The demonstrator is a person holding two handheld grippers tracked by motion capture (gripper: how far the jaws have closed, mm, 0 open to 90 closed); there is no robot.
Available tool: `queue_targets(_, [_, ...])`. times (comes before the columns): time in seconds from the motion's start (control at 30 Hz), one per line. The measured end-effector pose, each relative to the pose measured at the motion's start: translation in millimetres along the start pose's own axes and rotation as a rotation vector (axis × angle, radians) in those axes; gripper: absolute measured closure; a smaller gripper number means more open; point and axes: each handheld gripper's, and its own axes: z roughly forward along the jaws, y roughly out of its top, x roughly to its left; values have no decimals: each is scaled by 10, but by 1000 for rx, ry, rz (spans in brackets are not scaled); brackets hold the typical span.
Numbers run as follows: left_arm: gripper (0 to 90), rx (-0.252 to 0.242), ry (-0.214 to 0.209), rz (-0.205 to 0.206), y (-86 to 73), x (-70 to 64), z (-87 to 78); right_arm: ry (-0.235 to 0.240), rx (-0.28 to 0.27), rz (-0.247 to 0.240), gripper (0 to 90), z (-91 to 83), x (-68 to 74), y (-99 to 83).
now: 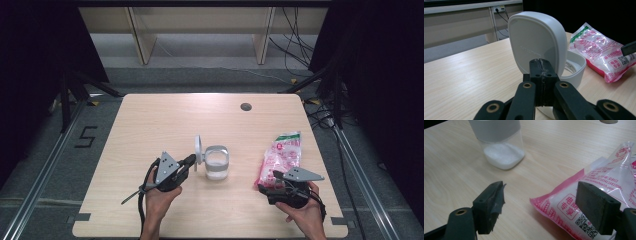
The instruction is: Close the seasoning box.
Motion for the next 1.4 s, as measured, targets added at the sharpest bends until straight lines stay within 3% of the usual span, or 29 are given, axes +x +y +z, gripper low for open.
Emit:
queue_targets(0.23, [887,-10,-7,-7,22,-8,30,-1,1,-5,241,0,1,-2])
queue_targets(0.53, [882,-4,-1,14,46,-7,22,7,-5,-5,241,2,6,-9])
queue_targets(0.7, [881,-9,0,-1,56,-28,31,9,-3,-3,241,-6,8,-11])
queue_targets(0.73, [881,-23,-9,49,70,-2,38,9,-4,-3,241,-7,9,-11])
queue_targets(0.97, [883,-30,-13,50,91,-25,50,11,-5,-7,240,-17,17,-14])
queue_targets(1.03, [883,-30,-14,53,96,-30,59,8,-2,15,241,-22,37,-18])
queue_targets(1.07, [883,-29,-15,59,100,-28,60,12,-7,-8,241,-22,23,-16])
queue_targets(1.23, [887,-27,-18,65,107,-40,77,6,2,-13,241,-31,22,-19])
queue_targets(1.27, [887,-28,-18,56,108,-51,80,3,-1,14,241,-32,44,-25])
queue_targets(1.4, [888,-29,-21,61,123,-66,88,8,-2,15,241,-33,47,-26])
